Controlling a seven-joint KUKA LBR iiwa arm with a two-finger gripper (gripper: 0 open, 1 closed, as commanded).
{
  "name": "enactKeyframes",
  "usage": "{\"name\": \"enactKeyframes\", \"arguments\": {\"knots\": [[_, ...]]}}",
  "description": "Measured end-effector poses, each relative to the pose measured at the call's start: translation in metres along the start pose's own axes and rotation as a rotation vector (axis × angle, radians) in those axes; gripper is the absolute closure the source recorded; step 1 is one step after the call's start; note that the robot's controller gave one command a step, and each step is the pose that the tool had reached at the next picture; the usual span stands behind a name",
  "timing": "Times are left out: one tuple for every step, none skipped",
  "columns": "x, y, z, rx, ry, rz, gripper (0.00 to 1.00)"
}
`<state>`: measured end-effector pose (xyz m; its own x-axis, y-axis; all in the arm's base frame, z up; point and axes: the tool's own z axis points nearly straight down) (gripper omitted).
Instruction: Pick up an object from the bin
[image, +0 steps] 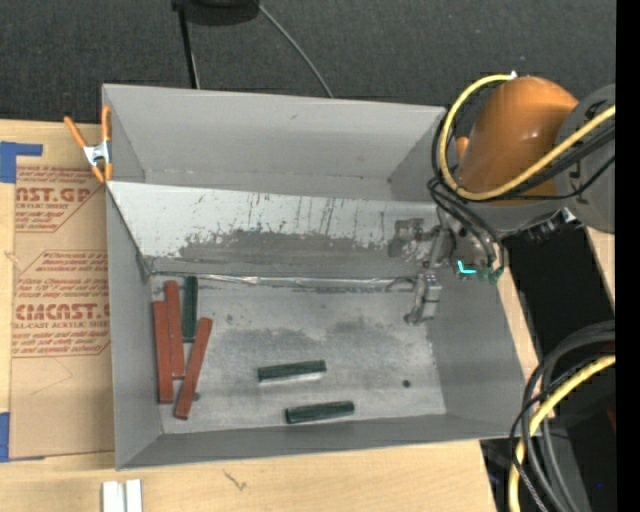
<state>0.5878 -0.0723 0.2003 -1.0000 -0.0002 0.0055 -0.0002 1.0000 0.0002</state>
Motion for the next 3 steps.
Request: {"name": "enactKeyframes", "arguments": {"knots": [[-0.002,0.0,-0.005,0.001,-0.008,-0.001,0.0],[0.009,0.031,0.012,0.003,-0.011,-0.053,0.0],[0.029,0.066,0.072,-0.001,-0.012,-0.077,0.0]]}}
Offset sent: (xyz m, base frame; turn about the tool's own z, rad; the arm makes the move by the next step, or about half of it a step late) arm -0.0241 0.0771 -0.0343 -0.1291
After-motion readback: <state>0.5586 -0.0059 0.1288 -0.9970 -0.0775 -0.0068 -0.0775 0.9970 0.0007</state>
